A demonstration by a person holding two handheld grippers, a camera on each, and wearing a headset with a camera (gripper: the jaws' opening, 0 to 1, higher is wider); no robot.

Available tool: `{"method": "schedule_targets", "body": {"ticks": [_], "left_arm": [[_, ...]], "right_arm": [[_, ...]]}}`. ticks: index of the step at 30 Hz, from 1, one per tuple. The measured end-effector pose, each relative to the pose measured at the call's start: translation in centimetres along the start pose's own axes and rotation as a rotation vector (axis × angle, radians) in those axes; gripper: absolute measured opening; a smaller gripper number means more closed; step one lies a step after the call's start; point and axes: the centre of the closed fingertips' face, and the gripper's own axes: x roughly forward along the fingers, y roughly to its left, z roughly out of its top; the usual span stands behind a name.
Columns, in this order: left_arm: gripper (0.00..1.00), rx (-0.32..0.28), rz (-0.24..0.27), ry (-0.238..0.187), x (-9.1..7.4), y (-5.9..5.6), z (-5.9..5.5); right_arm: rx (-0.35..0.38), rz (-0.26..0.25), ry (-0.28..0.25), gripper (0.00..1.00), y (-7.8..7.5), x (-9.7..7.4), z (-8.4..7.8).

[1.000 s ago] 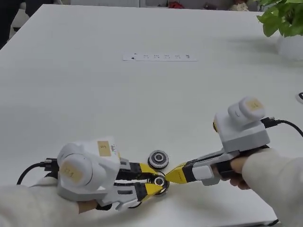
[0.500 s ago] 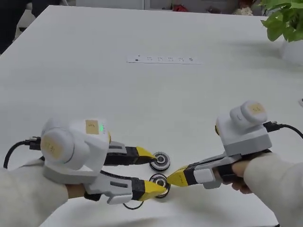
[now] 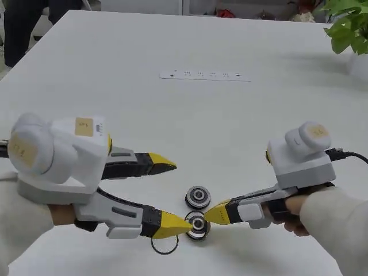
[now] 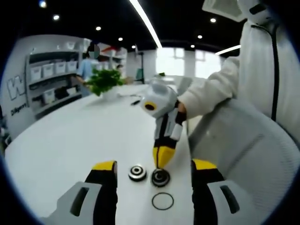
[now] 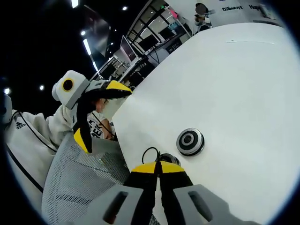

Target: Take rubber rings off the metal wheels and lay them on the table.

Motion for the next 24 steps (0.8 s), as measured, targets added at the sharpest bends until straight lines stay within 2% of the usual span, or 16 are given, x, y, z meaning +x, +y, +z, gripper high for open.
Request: {"method": "schedule_targets", "body": {"ticks": [4, 11, 16, 19, 24], "left_arm": [[0.74, 0.012, 0.035, 0.008, -1.5, 0.5, 0.3], [0.8, 0.041, 0.089, 0.018, -4.2, 0.8, 0.5], [0.85, 0.036, 0.129, 0.023, -6.0, 0.9, 0.2], [0.89, 0.014, 0.173, 0.025, -7.2, 1.3, -0.3], [0.91, -0.008, 0.213, 0.03, -8.6, 1.5, -1.0]], "right_arm": [[0.0, 0.002, 0.0, 0.0, 0.1, -0.1, 0.0], [0.002, 0.014, -0.025, 0.0, 0.7, -0.4, 0.6], [0.011, 0.015, -0.061, 0.0, 0.9, -0.9, 1.3], [0.014, 0.016, -0.074, 0.0, 1.1, -1.0, 1.5], [0.007, 0.027, -0.073, 0.0, 1.9, -0.8, 1.4]]}}
